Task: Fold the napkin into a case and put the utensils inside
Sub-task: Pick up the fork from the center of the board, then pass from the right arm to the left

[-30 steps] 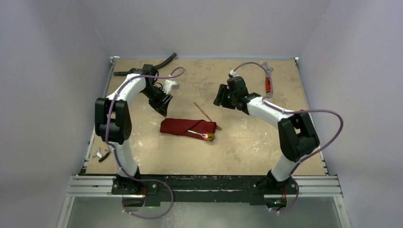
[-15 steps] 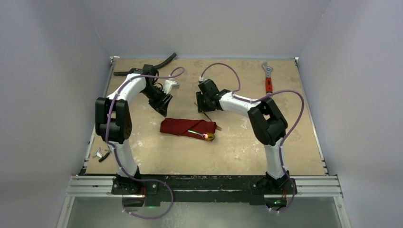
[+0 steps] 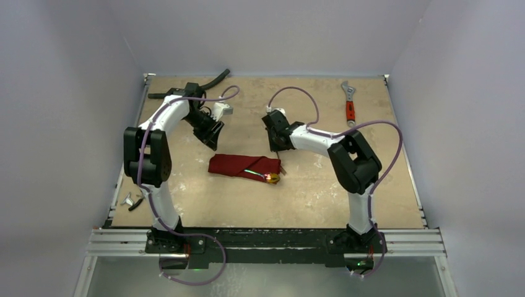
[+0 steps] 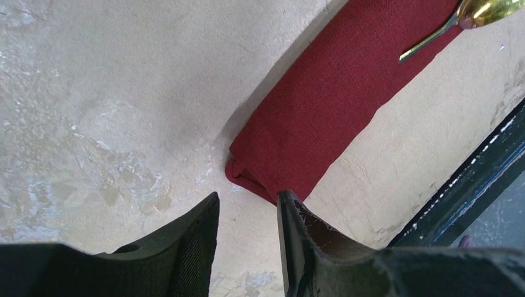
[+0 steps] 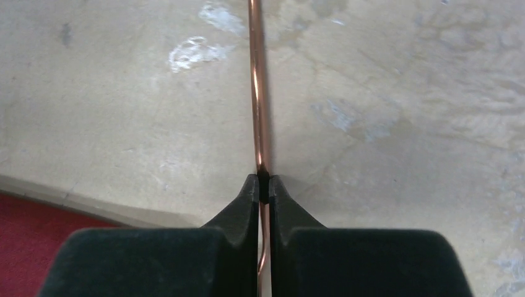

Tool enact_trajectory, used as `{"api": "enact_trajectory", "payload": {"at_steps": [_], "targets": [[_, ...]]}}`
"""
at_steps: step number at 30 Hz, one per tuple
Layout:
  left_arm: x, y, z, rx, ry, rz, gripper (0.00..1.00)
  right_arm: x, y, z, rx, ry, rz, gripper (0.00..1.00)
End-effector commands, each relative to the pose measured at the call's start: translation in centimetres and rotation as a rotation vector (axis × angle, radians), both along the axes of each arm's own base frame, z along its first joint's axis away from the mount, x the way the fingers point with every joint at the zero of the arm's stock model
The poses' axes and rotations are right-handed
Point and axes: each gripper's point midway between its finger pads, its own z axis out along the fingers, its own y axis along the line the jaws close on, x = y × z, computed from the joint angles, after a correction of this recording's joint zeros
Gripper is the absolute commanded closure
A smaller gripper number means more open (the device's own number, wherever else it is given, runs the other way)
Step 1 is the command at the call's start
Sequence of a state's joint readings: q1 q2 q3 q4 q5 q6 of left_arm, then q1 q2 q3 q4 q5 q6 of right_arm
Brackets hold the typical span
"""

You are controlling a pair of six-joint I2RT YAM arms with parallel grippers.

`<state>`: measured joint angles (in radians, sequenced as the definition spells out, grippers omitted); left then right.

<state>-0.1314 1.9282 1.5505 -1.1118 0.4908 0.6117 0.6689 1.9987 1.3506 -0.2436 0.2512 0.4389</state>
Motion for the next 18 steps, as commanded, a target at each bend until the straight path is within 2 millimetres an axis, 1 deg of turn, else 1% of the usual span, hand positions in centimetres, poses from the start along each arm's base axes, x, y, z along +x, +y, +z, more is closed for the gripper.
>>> {"api": "enact_trajectory", "payload": {"at_steps": [1, 5, 9, 12, 15, 17, 18], "targets": [[1.2, -0.2, 2.0, -0.027, -0.06, 0.019, 0.62, -0.4, -3.4, 0.1, -0.083, -0.01, -0.07, 1.0], [1.1, -0.2, 2.1, -0.024, -0.064, 0.022, 0.62, 1.3, -5.1, 1.8, -0.069, -0.068, -0.135, 1.0], [1.1, -0.3, 2.2, -0.033, -0.065, 0.027, 0.63, 3.5, -7.1, 5.3, -0.074, -0.17, -0.196, 1.0], [1.3, -0.7, 2.3, -0.054, -0.061, 0.03, 0.63, 4.8, -7.6, 8.5, -0.071, -0.251, -0.211, 1.0], [1.5, -1.4, 3.0, -0.091, -0.06, 0.033, 0.63, 5.6, -7.1, 11.8, -0.041, -0.328, -0.17, 1.0], [1.8, -2.0, 3.9, -0.129, -0.064, 0.032, 0.61, 5.2, -5.1, 13.9, 0.027, -0.36, -0.061, 1.0], [2.1, -2.6, 4.8, -0.164, -0.066, 0.024, 0.58, 4.6, -4.2, 15.0, 0.056, -0.376, -0.007, 1.0]]}}
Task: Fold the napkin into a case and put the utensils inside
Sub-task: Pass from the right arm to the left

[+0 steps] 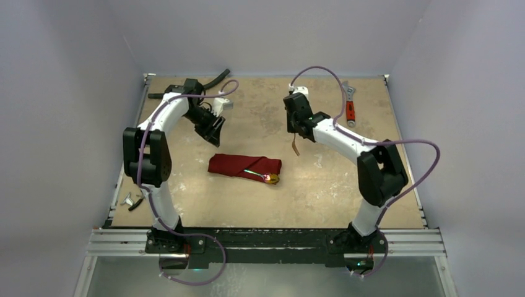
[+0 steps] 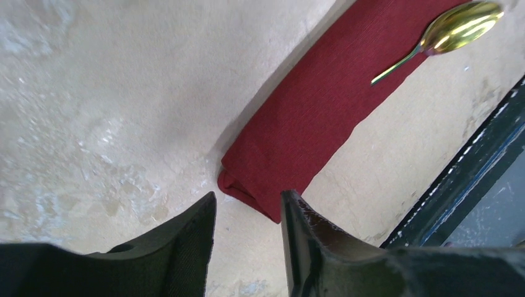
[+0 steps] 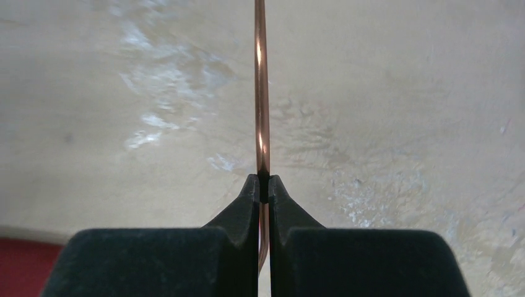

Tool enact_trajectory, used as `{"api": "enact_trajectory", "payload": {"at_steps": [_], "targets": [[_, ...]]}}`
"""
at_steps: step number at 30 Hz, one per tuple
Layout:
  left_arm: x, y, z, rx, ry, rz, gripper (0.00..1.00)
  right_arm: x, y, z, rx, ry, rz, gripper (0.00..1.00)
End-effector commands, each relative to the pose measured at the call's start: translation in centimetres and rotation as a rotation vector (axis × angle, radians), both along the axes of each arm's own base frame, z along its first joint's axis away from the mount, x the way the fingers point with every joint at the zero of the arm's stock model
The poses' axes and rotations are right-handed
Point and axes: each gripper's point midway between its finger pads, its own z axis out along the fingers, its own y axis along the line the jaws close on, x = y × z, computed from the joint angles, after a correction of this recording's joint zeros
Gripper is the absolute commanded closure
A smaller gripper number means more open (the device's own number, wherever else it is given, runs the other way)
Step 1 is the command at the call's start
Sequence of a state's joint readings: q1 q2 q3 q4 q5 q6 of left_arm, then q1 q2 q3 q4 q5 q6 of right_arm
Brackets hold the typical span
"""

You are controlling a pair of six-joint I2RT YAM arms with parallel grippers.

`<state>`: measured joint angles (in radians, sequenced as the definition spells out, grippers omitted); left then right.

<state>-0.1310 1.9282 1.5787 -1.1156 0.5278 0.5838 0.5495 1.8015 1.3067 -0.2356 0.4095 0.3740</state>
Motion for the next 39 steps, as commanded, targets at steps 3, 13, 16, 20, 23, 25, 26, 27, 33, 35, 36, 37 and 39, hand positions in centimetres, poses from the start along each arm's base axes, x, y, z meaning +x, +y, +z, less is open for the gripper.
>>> {"api": "enact_trajectory", "payload": {"at_steps": [3, 13, 16, 20, 23, 25, 26, 27, 33, 35, 36, 37, 39], "targets": [[1.3, -3.3, 6.3, -0.224, -0.035, -0.052, 0.22, -2.2, 6.6, 10.9, 0.16, -0.23, 0.356, 1.0], [4.0, -3.0, 16.3, -0.214, -0.551, -0.298, 0.02, -8.7, 11.0, 16.6, 0.305, -0.215, 0.658, 1.0], [4.9, -2.7, 19.5, -0.193, -0.663, -0.25, 0.01, -9.4, 11.2, 17.0, 0.31, -0.211, 0.698, 1.0], [1.9, -3.4, 23.0, -0.244, -0.767, -0.386, 0.01, -11.3, 12.2, 17.2, 0.35, -0.193, 0.808, 1.0], [-0.9, -4.1, 24.1, -0.302, -0.826, -0.469, 0.02, -13.5, 13.6, 18.0, 0.399, -0.202, 0.91, 1.0], [-2.6, -4.6, 24.9, -0.341, -0.837, -0.514, 0.02, -15.2, 14.5, 18.4, 0.407, -0.198, 0.978, 1.0], [-3.6, -4.9, 25.1, -0.363, -0.825, -0.538, 0.03, -16.2, 15.0, 18.4, 0.406, -0.191, 1.015, 1.0], [-4.8, -5.3, 25.1, -0.373, -0.81, -0.58, 0.04, -17.0, 15.4, 18.4, 0.403, -0.182, 1.046, 1.0], [-9.3, -7.1, 23.2, -0.26, -0.826, -0.735, 0.06, -21.1, 16.5, 19.1, 0.452, -0.15, 1.188, 1.0], [-10.0, -7.0, 22.6, -0.25, -0.811, -0.741, 0.08, -22.0, 16.7, 19.6, 0.47, -0.155, 1.219, 1.0], [-10.4, -7.0, 22.3, -0.242, -0.791, -0.751, 0.1, -22.3, 16.8, 19.9, 0.473, -0.16, 1.23, 1.0], [-10.9, -6.8, 21.9, -0.236, -0.761, -0.77, 0.11, -22.5, 16.9, 20.0, 0.471, -0.162, 1.237, 1.0], [-11.1, -6.8, 21.8, -0.228, -0.724, -0.745, 0.16, -22.7, 17.0, 20.2, 0.462, -0.162, 1.246, 1.0]]}}
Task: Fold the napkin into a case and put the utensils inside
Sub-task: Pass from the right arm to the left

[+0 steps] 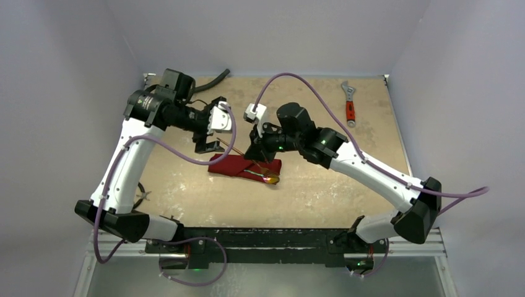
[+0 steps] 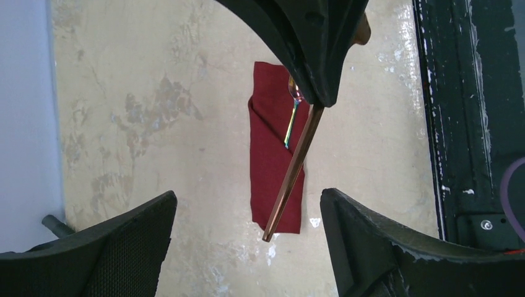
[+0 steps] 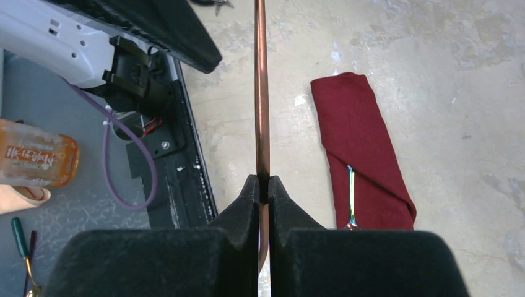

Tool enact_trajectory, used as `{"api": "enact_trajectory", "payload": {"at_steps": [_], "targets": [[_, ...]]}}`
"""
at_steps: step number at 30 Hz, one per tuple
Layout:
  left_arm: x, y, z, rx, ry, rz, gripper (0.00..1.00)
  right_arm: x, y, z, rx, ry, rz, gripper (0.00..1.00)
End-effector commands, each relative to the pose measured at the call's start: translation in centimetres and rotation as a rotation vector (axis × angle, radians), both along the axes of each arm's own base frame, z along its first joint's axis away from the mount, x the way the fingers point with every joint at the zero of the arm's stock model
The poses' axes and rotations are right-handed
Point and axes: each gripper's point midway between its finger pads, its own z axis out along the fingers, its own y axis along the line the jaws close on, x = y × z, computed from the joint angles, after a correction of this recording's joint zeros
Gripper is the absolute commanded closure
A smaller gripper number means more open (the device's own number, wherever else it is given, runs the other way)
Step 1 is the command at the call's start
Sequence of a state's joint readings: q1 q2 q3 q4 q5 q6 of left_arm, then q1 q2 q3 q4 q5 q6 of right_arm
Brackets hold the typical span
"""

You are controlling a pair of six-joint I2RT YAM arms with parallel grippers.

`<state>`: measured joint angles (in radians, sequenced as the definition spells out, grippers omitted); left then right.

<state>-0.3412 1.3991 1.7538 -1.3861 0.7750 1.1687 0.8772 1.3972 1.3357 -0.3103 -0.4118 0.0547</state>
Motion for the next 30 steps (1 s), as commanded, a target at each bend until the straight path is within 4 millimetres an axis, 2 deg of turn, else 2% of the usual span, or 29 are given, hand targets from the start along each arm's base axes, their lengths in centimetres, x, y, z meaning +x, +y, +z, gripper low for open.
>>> {"api": "enact_trajectory", "payload": {"at_steps": [1, 5, 7, 12, 13, 16, 20, 24, 27, 30], "targets": [[-1.0, 0.7, -0.4, 0.05, 0.008, 0.0, 0.17, -1.5, 0.3, 3.0, 0.057, -0.058, 0.076, 1.0], [-2.1, 1.2, -1.5, 0.08, -0.01, -0.028, 0.28, -1.8, 0.7, 3.4, 0.06, -0.064, 0.089, 1.0], [-2.4, 1.3, -2.0, 0.093, -0.006, -0.038, 0.38, -1.6, 0.9, 3.6, 0.058, -0.068, 0.085, 1.0], [-2.3, 1.3, -2.4, 0.112, -0.016, -0.051, 0.76, -1.6, 1.5, 4.2, 0.06, -0.076, 0.09, 1.0], [-2.2, 1.2, -2.4, 0.112, -0.017, -0.051, 0.81, -1.6, 1.7, 4.2, 0.057, -0.076, 0.092, 1.0], [-2.2, 1.0, -2.2, 0.104, -0.016, -0.055, 0.86, -1.6, 2.2, 3.9, 0.046, -0.073, 0.094, 1.0], [-2.7, 1.1, -2.4, 0.119, -0.045, -0.083, 1.0, -1.3, 2.7, 3.2, 0.028, -0.064, 0.084, 1.0], [-2.1, 1.3, -2.6, 0.131, -0.101, -0.072, 1.0, -0.3, 2.9, 3.3, 0.031, -0.065, 0.027, 1.0], [-0.7, 1.5, -2.5, 0.128, -0.195, -0.035, 1.0, -0.2, 3.4, 4.0, 0.069, -0.029, -0.005, 1.0], [1.5, 1.5, -1.1, 0.095, -0.377, 0.018, 1.0, 0.2, 3.7, 4.9, 0.095, -0.015, -0.033, 0.74]]}}
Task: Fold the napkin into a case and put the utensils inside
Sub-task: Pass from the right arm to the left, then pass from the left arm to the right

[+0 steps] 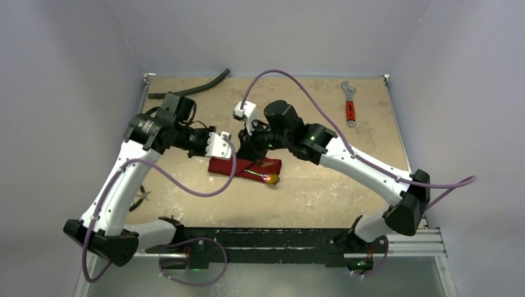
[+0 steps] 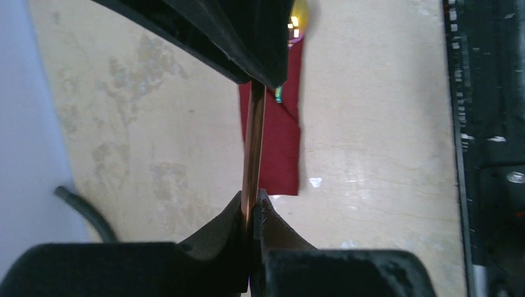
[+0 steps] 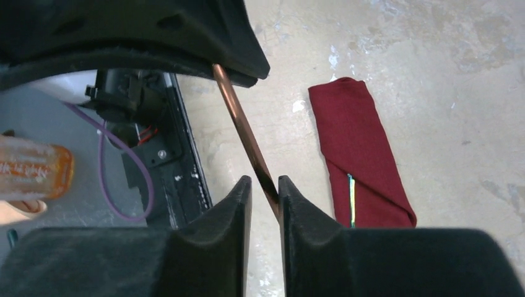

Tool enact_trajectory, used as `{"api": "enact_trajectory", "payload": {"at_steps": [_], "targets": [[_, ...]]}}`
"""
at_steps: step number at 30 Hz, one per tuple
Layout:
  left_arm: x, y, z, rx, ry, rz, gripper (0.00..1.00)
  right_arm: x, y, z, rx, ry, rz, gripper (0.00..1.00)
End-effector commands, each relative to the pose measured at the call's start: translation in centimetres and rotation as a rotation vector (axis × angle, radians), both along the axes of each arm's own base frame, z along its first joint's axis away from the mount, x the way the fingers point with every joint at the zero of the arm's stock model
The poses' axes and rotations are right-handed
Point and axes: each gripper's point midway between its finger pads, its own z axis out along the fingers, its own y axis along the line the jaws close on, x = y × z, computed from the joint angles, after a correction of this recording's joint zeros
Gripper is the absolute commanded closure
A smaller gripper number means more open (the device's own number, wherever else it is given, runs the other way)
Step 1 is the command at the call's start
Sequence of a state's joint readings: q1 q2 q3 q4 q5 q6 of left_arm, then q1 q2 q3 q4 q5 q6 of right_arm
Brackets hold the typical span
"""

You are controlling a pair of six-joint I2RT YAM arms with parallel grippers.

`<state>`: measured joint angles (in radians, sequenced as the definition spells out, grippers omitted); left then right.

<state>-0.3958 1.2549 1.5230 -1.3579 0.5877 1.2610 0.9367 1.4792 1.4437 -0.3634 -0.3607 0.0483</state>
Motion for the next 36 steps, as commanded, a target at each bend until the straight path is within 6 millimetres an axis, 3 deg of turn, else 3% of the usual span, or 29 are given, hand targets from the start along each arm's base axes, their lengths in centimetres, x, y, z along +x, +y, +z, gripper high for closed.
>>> {"api": "enact_trajectory", "payload": {"at_steps": [1, 5, 9, 13, 19, 22, 26, 30, 36], "targets": [[4.5, -1.1, 4.0, -0.104, -0.367, 0.024, 1.0, 0.7, 1.6, 4.9, 0.142, -0.005, -0.065, 0.64], [6.2, -0.8, 5.8, -0.123, -0.563, 0.044, 1.0, 3.4, 0.1, 6.5, 0.184, -0.012, -0.244, 0.32], [6.4, -0.5, 8.1, -0.156, -0.776, 0.028, 1.0, 8.0, -4.5, 8.9, 0.278, 0.078, -0.477, 0.15], [5.6, -0.4, 8.9, -0.122, -1.005, -0.081, 1.0, 11.8, -10.0, 9.5, 0.306, 0.185, -0.724, 0.12], [4.9, -0.5, 9.6, 0.009, -1.389, -0.257, 1.0, 13.4, -13.6, 7.9, 0.321, 0.324, -0.862, 0.13], [5.2, -0.4, 10.2, 0.06, -1.495, -0.271, 1.0, 12.5, -12.8, 6.7, 0.334, 0.431, -0.781, 0.16], [5.0, -0.3, 10.6, 0.082, -1.557, -0.279, 1.0, 9.8, -10.8, 5.3, 0.355, 0.566, -0.586, 0.2], [4.0, -0.7, 11.2, 0.061, -1.639, -0.311, 1.0, 8.5, -10.6, 2.9, 0.326, 0.656, -0.546, 0.23], [3.2, -1.1, 11.3, 0.053, -1.683, -0.345, 1.0, 7.4, -9.8, 3.8, 0.415, 0.72, -0.451, 0.35]]}}
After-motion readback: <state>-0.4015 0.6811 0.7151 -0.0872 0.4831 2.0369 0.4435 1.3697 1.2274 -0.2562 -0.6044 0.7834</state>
